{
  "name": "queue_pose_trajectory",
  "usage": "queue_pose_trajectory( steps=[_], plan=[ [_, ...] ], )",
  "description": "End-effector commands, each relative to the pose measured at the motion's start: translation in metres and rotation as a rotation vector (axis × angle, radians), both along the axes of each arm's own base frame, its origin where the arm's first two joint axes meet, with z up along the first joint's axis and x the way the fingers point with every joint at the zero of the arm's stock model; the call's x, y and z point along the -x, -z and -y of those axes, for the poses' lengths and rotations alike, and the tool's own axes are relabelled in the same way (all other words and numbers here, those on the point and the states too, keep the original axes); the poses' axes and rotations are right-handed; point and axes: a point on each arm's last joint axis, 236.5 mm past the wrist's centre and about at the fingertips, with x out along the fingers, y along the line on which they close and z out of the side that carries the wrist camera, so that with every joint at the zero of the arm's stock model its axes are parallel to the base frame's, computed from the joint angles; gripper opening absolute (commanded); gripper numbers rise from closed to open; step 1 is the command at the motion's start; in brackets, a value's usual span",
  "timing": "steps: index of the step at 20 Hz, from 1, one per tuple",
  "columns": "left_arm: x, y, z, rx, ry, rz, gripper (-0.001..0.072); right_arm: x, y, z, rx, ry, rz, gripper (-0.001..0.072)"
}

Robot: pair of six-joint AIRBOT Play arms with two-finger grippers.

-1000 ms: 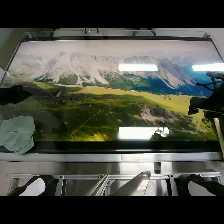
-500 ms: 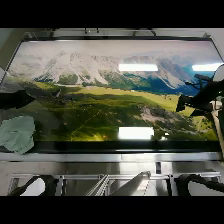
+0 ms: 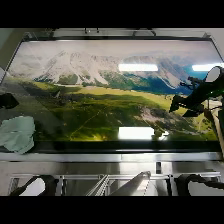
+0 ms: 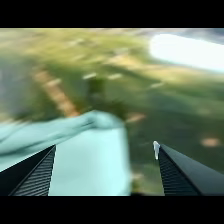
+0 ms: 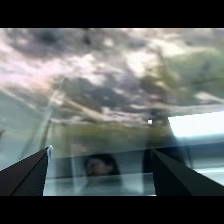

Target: Fold the shirts.

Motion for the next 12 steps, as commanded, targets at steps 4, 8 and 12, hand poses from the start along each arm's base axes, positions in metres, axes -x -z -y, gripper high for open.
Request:
queue_pose_trajectory(
  steps=[4, 8, 12],
  plan=[
    [0.062, 0.046, -0.068, -0.023, -0.171, -0.27, 0.072, -0.009, -0.01, -0.04, -0.161, 0.002, 0.038, 0.0705],
    [0.071, 0.091, -0.052, 0.087, -0.143, -0.422, 0.0719, -0.011, -0.01, -0.043, -0.163, -0.01, 0.048, 0.0705],
    [0.071, 0.128, -0.026, 0.157, -0.079, -0.558, 0.0693, -0.013, -0.01, -0.044, -0.163, -0.012, 0.056, 0.0705]
  ],
)
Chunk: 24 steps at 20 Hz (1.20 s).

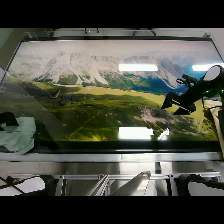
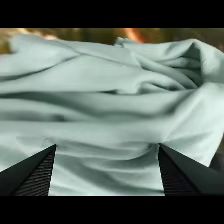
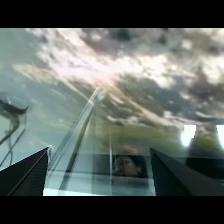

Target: Fold the shirts.

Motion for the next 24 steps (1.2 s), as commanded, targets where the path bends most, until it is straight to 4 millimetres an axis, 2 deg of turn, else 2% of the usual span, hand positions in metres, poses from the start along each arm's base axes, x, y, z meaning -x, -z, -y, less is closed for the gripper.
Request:
queue_pose_trajectory(
  steps=[1, 2, 3, 5, 6, 7, 8, 9, 10, 11, 12, 13, 14, 16, 19, 21, 23, 24],
  plan=[
    [0.007, 0.032, 0.023, 0.079, 0.031, -0.13, 0.0663, -0.001, 0.0, -0.002, -0.008, -0.002, 0.005, 0.0705],
    [0.006, 0.038, 0.029, 0.09, 0.045, -0.152, 0.028, -0.001, 0.0, -0.002, -0.008, -0.003, 0.005, 0.0705],
    [0.003, 0.041, 0.036, 0.097, 0.074, -0.159, 0.0015, -0.001, -0.001, -0.002, -0.008, -0.006, 0.007, 0.0705],
    [-0.02, 0.032, 0.059, 0.123, 0.132, -0.106, 0.0014, -0.001, -0.001, -0.003, -0.013, -0.006, 0.007, 0.0704],
    [-0.041, 0.016, 0.077, 0.146, 0.168, -0.038, 0.0014, -0.001, -0.002, -0.005, -0.023, -0.011, 0.011, 0.0698],
    [-0.067, -0.009, 0.103, 0.179, 0.216, 0.056, 0.0014, -0.002, -0.003, -0.008, -0.036, -0.02, 0.017, 0.0495],
    [-0.092, -0.039, 0.133, 0.224, 0.271, 0.154, 0.0017, -0.003, -0.004, -0.009, -0.041, -0.03, 0.025, 0.0166],
    [-0.113, -0.075, 0.171, 0.288, 0.34, 0.261, 0.0022, -0.003, -0.005, -0.011, -0.052, -0.053, 0.035, 0.0022],
    [-0.131, -0.115, 0.218, 0.372, 0.43, 0.383, 0.0023, -0.003, -0.006, -0.012, -0.058, -0.059, 0.041, 0.0021],
    [-0.139, -0.149, 0.263, 0.456, 0.521, 0.481, 0.0023, -0.003, -0.008, -0.012, -0.057, -0.062, 0.05, 0.0021],
    [-0.139, -0.182, 0.312, 0.564, 0.614, 0.56, 0.0023, -0.004, -0.012, -0.011, -0.056, -0.074, 0.069, 0.002],
    [-0.133, -0.203, 0.352, 0.652, 0.693, 0.596, 0.0023, -0.004, -0.019, -0.01, -0.049, -0.084, 0.092, 0.002],
    [-0.123, -0.213, 0.387, 0.717, 0.77, 0.589, 0.0024, -0.005, -0.025, -0.006, -0.039, -0.08, 0.114, 0.002],
    [-0.105, -0.201, 0.436, 0.784, 0.865, 0.489, 0.0024, -0.004, -0.041, 0.012, 0.009, -0.062, 0.161, 0.002],
    [-0.081, -0.151, 0.491, 0.845, 0.937, 0.302, 0.0021, 0.005, -0.061, 0.04, 0.082, -0.031, 0.201, 0.002],
    [-0.069, -0.112, 0.516, 0.864, 0.951, 0.198, 0.0021, 0.013, -0.066, 0.048, 0.097, -0.018, 0.188, 0.0021],
    [-0.057, -0.073, 0.534, 0.875, 0.955, 0.097, 0.0022, 0.02, -0.064, 0.047, 0.097, -0.03, 0.161, 0.0021],
    [-0.052, -0.058, 0.54, 0.881, 0.955, 0.055, 0.0056, 0.021, -0.063, 0.044, 0.083, -0.03, 0.156, 0.0021]
  ],
)
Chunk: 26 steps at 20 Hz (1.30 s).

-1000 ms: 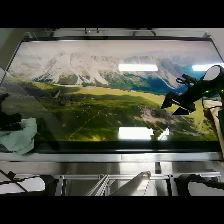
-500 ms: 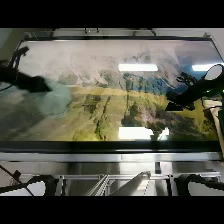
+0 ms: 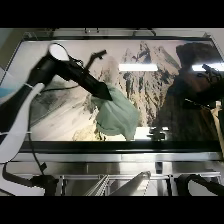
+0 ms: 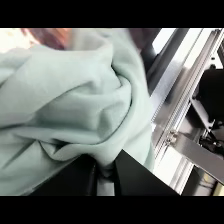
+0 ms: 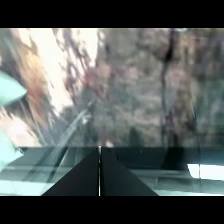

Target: Fold the shirts.

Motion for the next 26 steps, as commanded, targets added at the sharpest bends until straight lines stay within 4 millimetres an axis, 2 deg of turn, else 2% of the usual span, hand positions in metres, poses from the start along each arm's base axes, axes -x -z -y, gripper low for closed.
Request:
queue_pose_trajectory(
  steps=[1, 3, 4, 5, 7, 9, 10, 11, 12, 14, 15, 17, 18, 20, 22, 24, 26],
  plan=[
    [0.026, 0.055, 0.035, -0.033, 0.08, -0.133, 0.03, 0.011, 0.001, -0.001, -0.009, 0.0, -0.027, 0.0021],
    [0.022, 0.065, 0.034, -0.041, 0.079, -0.152, 0.0464, 0.016, 0.006, -0.003, -0.017, -0.01, -0.042, 0.0021],
    [0.014, 0.061, 0.028, -0.04, 0.062, -0.155, 0.0645, 0.017, 0.007, -0.003, -0.018, -0.01, -0.045, 0.0021],
    [0.004, 0.053, 0.02, -0.04, 0.038, -0.16, 0.0702, 0.018, 0.007, -0.005, -0.027, -0.01, -0.048, 0.002],
    [-0.018, 0.031, -0.012, -0.033, -0.002, -0.164, 0.0701, 0.02, 0.011, -0.013, -0.063, -0.013, -0.056, 0.002],
    [-0.038, 0.022, -0.053, -0.038, -0.101, -0.203, 0.0701, 0.028, 0.024, -0.039, -0.159, -0.056, -0.06, 0.0028],
    [-0.046, 0.023, -0.072, -0.035, -0.154, -0.213, 0.0701, 0.032, 0.033, -0.059, -0.237, -0.073, -0.055, 0.0122],
    [-0.048, 0.027, -0.09, -0.035, -0.203, -0.236, 0.0701, 0.037, 0.039, -0.082, -0.326, -0.092, -0.046, 0.0402],
    [-0.046, 0.035, -0.108, -0.037, -0.253, -0.274, 0.0701, 0.04, 0.043, -0.103, -0.416, -0.102, -0.024, 0.0545],
    [-0.033, 0.061, -0.133, -0.045, -0.331, -0.368, 0.07, 0.047, 0.05, -0.138, -0.555, -0.145, 0.028, 0.0546],
    [-0.027, 0.076, -0.139, -0.048, -0.358, -0.403, 0.07, 0.052, 0.057, -0.146, -0.578, -0.166, 0.029, 0.0546],
    [-0.018, 0.109, -0.137, -0.049, -0.389, -0.441, 0.07, 0.06, 0.077, -0.16, -0.57, -0.205, -0.006, 0.0548],
    [-0.015, 0.119, -0.129, -0.027, -0.389, -0.451, 0.07, 0.063, 0.086, -0.17, -0.573, -0.227, -0.022, 0.0548],
    [-0.02, 0.122, -0.098, 0.089, -0.376, -0.453, 0.0699, 0.07, 0.099, -0.193, -0.592, -0.29, -0.032, 0.0548],
    [-0.028, 0.128, -0.077, 0.12, -0.367, -0.438, 0.0691, 0.078, 0.114, -0.209, -0.585, -0.321, -0.063, 0.0548],
    [-0.032, 0.139, -0.06, 0.105, -0.334, -0.431, 0.0691, 0.085, 0.124, -0.216, -0.578, -0.335, -0.09, 0.0547],
    [-0.033, 0.144, -0.041, 0.093, -0.295, -0.422, 0.0689, 0.084, 0.121, -0.221, -0.603, -0.326, -0.087, 0.052]
  ],
)
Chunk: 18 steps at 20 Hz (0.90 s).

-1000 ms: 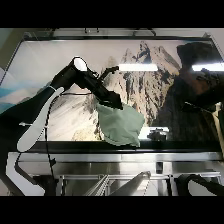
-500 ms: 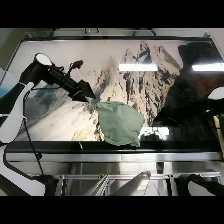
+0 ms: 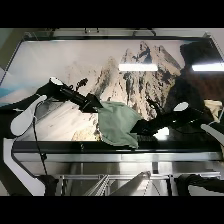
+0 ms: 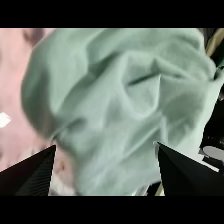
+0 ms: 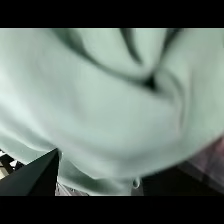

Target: Fold the shirts.

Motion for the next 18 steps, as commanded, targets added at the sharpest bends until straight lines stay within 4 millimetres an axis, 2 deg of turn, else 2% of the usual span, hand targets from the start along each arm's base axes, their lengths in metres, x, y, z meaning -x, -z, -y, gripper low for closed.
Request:
queue_pose_trajectory(
  steps=[1, 2, 3, 4, 6, 8, 10, 13, 15, 17, 18],
  plan=[
    [-0.005, 0.013, 0.034, 0.016, 0.045, 0.024, 0.054, 0.0, 0.003, -0.015, -0.034, 0.003, 0.001, 0.0432],
    [-0.004, 0.013, 0.043, 0.018, 0.065, 0.033, 0.023, -0.002, -0.002, -0.019, -0.059, 0.002, 0.018, 0.0302],
    [-0.004, 0.011, 0.048, 0.024, 0.081, 0.042, 0.0008, -0.003, -0.009, -0.024, -0.095, 0.003, 0.026, 0.0091],
    [-0.005, 0.008, 0.05, 0.028, 0.089, 0.05, 0.0012, -0.004, -0.014, -0.027, -0.122, 0.004, 0.028, 0.0023],
    [-0.012, -0.027, 0.047, 0.068, 0.133, 0.104, 0.0012, -0.007, -0.044, -0.033, -0.216, -0.022, 0.055, 0.0021],
    [-0.025, -0.072, 0.032, 0.09, 0.126, 0.175, 0.0011, -0.021, -0.078, -0.026, -0.266, -0.03, 0.123, 0.0021],
    [-0.037, -0.125, 0.008, 0.099, 0.094, 0.264, 0.0012, -0.054, -0.12, -0.005, -0.276, 0.034, 0.254, 0.002],
    [-0.045, -0.214, -0.031, 0.089, 0.006, 0.464, 0.0011, -0.105, -0.201, 0.048, -0.257, 0.192, 0.484, 0.0021],
    [-0.032, -0.27, -0.047, 0.08, -0.027, 0.584, 0.0012, -0.119, -0.271, 0.075, -0.3, 0.284, 0.651, 0.0021],
    [-0.001, -0.318, -0.054, 0.072, -0.025, 0.672, 0.0012, -0.106, -0.338, 0.082, -0.412, 0.326, 0.785, 0.0022],
    [0.018, -0.338, -0.054, 0.07, -0.013, 0.714, 0.0013, -0.092, -0.362, 0.077, -0.462, 0.311, 0.842, 0.0022]
  ],
)
